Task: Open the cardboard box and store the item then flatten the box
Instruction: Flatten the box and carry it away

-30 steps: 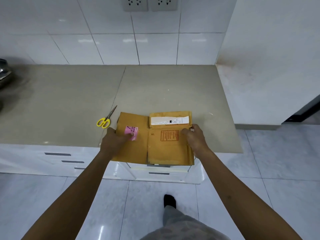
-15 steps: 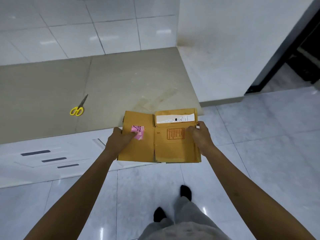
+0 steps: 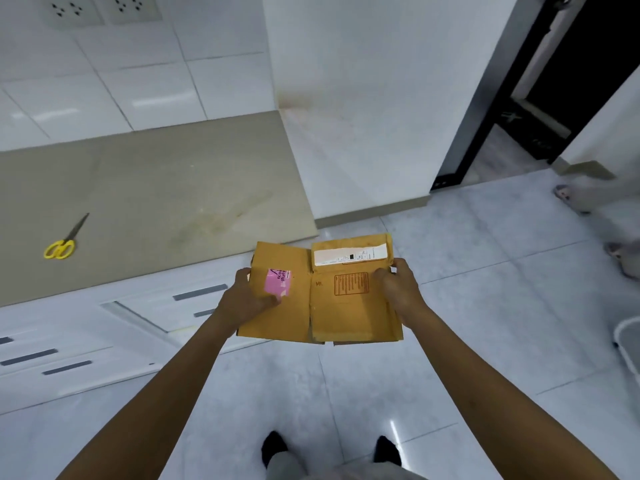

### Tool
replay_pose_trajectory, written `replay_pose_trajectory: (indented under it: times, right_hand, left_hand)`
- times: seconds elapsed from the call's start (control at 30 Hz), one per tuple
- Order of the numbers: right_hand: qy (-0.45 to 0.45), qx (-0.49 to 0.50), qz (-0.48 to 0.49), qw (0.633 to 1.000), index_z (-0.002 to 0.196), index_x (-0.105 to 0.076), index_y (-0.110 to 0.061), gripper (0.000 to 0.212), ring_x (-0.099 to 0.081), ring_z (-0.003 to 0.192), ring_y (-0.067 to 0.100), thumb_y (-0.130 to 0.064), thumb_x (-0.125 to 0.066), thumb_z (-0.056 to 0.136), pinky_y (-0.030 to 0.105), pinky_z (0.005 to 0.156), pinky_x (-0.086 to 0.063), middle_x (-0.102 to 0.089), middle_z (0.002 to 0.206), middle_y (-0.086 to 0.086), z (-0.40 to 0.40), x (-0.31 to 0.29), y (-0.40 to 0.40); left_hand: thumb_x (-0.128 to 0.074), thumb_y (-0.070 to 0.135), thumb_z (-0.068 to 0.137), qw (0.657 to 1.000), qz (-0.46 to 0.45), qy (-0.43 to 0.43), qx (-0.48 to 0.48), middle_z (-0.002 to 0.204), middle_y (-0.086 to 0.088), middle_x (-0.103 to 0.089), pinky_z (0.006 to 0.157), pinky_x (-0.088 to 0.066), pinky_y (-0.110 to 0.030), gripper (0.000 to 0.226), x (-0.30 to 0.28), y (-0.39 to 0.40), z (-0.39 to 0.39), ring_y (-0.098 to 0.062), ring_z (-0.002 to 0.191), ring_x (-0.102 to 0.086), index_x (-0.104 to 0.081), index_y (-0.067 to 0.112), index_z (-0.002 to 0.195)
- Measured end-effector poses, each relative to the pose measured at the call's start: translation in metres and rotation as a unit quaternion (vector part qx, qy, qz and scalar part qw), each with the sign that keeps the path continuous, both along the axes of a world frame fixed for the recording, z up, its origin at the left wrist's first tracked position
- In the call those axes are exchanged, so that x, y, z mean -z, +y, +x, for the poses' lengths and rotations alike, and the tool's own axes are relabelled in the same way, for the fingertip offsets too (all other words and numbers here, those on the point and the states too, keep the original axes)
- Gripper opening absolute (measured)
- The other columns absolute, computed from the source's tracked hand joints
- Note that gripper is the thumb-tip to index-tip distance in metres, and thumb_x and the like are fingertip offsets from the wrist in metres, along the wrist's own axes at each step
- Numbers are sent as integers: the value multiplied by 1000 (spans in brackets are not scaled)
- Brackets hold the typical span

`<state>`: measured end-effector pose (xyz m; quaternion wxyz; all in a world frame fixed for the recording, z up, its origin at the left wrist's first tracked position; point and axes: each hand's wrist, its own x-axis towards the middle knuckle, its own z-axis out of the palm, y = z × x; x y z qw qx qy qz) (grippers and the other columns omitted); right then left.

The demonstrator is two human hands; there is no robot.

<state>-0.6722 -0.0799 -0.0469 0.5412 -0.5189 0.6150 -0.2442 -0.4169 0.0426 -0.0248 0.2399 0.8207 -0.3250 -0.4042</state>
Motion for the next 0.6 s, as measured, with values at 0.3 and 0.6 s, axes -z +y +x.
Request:
replay_pose_trajectory:
  times: [0.3,0.6]
  right_hand:
    - [27,-16,-10,999,117,-41,-32,28,-55,88,13,-28,-50,91,34,72,-42,-54,105,-7,-124,7,-61]
    - [46,-21,-15,999,126,-39,-31,36,-52,83,8,-24,-48,91,35,74,-42,-50,96,-14,-177,15,-121]
  left_hand:
    - [-80,24,77,992,-42,60,105,154,-5,-32,111,-35,-45,108,19,-55,-127,-31,135,-38,-2,25,153]
    - [-72,31,84,992,-9,24,123,153,-6,-31,105,-42,-49,86,33,-120,-176,-35,132,-41,-16,25,150]
